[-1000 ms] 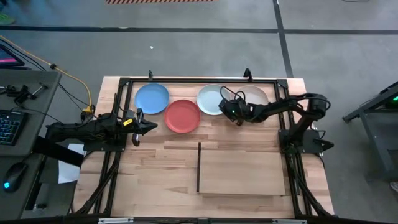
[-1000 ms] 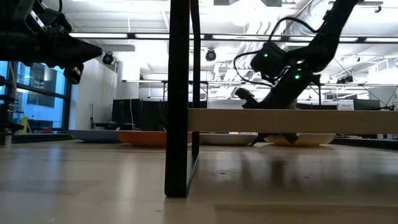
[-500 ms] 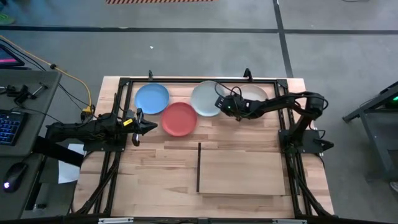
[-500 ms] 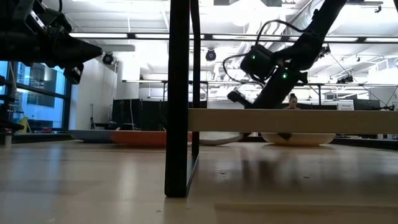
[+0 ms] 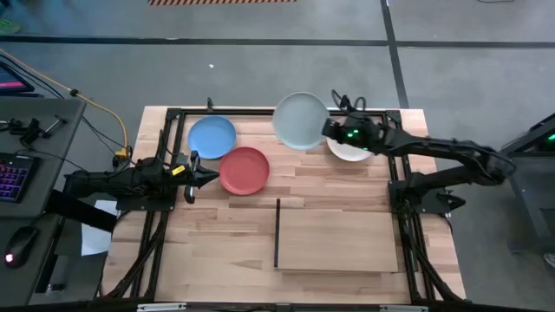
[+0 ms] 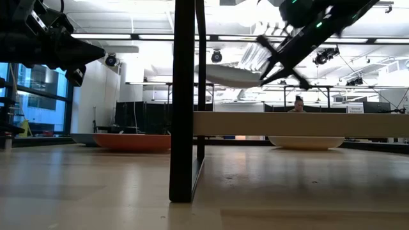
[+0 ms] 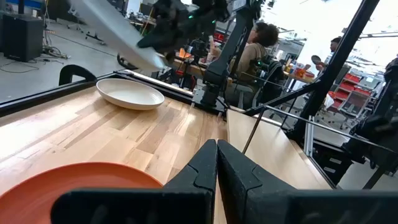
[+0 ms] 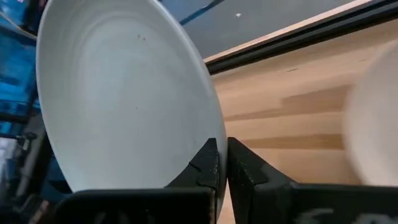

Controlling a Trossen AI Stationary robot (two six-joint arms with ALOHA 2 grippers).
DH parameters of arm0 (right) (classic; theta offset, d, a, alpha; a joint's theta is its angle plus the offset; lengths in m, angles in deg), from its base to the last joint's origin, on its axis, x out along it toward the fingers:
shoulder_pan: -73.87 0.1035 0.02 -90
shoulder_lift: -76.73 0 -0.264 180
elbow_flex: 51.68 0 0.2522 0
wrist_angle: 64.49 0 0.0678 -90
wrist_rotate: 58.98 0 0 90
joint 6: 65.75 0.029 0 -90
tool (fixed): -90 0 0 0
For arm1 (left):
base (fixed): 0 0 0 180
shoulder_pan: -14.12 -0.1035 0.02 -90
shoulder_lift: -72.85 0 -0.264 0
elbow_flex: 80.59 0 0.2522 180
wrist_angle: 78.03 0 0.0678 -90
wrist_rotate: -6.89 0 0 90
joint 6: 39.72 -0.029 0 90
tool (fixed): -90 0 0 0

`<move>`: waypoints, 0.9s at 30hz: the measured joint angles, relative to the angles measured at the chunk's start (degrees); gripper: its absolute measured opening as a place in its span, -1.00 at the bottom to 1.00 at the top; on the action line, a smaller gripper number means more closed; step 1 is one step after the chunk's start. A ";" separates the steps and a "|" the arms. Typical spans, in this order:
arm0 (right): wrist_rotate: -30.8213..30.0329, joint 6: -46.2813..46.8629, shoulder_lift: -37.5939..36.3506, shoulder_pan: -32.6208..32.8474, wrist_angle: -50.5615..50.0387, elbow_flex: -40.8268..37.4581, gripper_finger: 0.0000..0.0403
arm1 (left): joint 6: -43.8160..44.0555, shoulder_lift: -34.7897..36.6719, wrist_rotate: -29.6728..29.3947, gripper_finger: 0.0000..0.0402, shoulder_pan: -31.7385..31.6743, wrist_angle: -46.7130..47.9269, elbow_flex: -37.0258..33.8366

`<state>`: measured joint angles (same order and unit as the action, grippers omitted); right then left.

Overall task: Place and stack plates onto a shelf
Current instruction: Put the white plate on the shelf

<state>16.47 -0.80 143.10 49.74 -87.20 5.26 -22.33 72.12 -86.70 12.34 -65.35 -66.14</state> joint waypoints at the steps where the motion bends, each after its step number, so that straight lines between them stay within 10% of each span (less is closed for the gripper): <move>1: -0.02 -0.83 -2.27 -0.13 -2.92 0.00 -1.00 | 0.00 -0.01 0.00 -0.98 -0.01 0.00 0.00; 7: 1.46 -4.34 -11.33 -0.67 -15.07 -0.05 -1.00 | 0.00 -0.01 -0.01 -0.98 0.00 0.00 0.00; 12: 18.31 -12.90 -14.00 1.61 -15.78 -0.07 -1.00 | 0.00 -0.02 0.00 -0.98 -0.02 0.01 0.00; 18: 31.11 -14.01 -16.10 12.65 -28.04 -0.07 -1.00 | 0.01 -0.01 0.00 -0.98 0.00 0.01 0.00; 27: 31.70 -11.48 -17.57 32.70 -42.93 -0.09 -1.00 | 0.00 -0.02 0.00 -0.98 0.00 0.02 0.00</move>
<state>48.17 -12.28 125.53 82.44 -130.13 5.17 -22.33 72.10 -86.71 12.34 -65.33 -66.14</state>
